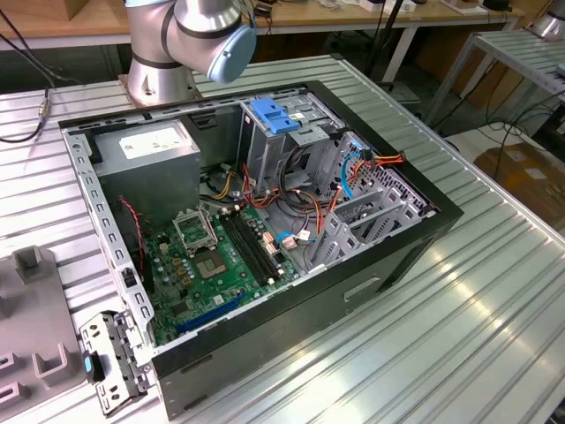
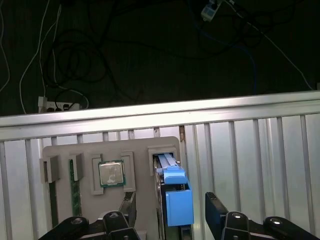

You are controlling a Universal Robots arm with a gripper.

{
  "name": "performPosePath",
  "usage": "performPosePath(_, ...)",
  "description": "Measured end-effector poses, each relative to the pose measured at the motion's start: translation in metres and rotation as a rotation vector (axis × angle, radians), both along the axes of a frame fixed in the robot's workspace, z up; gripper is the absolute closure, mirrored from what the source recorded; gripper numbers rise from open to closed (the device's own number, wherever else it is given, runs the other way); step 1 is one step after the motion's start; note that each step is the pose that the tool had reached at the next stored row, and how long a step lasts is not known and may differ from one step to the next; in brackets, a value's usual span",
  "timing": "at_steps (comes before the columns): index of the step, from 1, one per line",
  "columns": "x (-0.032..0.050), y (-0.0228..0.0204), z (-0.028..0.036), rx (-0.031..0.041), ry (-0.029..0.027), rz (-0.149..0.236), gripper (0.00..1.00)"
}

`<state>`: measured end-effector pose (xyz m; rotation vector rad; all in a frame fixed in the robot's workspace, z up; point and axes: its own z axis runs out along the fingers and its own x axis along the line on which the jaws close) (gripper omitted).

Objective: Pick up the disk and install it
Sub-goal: 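Pick up the disk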

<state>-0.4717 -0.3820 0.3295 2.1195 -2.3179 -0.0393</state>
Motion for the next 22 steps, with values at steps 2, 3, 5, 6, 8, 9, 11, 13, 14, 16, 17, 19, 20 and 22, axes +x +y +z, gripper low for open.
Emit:
performPosePath(2,-0.0003,-0.0007,-0.0015,0.0001,-0.0061,0.003,0.34)
performPosePath(3,-0.0003,-0.0008,-0.0021,0.0001,-0.0082,0.004,0.34)
performPosePath(5,-0.0003,-0.0009,-0.0042,0.0002,-0.0123,0.006,0.34)
performPosePath(6,-0.0003,-0.0008,-0.0060,0.0001,-0.0128,0.006,0.34)
performPosePath(8,-0.0003,-0.0008,-0.0103,0.0001,-0.0129,0.006,0.34)
performPosePath(9,-0.0003,-0.0008,-0.0121,0.0001,-0.0128,0.006,0.34)
performPosePath(11,-0.0003,-0.0008,-0.0176,0.0001,-0.0130,0.006,0.34)
performPosePath(13,-0.0003,0.0002,-0.0224,0.0010,-0.0129,0.006,0.34)
performPosePath(14,-0.0003,0.0012,-0.0238,0.0014,-0.0129,0.006,0.34)
performPosePath(16,-0.0003,0.0018,-0.0259,0.0029,-0.0128,0.006,0.34)
performPosePath(17,-0.0003,0.0022,-0.0267,0.0037,-0.0128,0.006,0.34)
performPosePath(19,-0.0003,0.0025,-0.0283,0.0040,-0.0129,0.006,0.34)
performPosePath(20,-0.0003,0.0028,-0.0288,0.0039,-0.0127,0.006,0.34)
performPosePath(22,-0.0003,0.0030,-0.0297,0.0043,-0.0128,0.006,0.34)
